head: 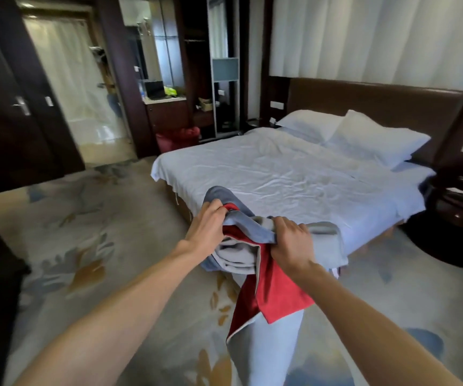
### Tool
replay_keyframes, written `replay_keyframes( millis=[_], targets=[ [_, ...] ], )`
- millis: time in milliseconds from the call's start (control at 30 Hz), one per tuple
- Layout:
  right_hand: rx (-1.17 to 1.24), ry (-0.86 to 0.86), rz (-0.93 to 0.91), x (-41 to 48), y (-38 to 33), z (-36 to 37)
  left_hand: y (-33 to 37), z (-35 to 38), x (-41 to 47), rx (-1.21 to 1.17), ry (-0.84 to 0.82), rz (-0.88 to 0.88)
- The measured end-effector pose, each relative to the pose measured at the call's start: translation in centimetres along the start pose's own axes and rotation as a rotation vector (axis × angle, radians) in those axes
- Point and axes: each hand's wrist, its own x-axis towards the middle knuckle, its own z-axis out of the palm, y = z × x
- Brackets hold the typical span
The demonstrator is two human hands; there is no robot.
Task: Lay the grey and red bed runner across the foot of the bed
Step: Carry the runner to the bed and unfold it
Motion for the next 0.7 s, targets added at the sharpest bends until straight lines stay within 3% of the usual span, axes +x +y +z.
replay_keyframes(
  millis=[700],
  targets=[
    [0.028, 0.107, -0.073, 34.6, -9.1, 21.7, -29.9, 4.5, 25.6, 0.058, 0.020, -0.053]
  ],
)
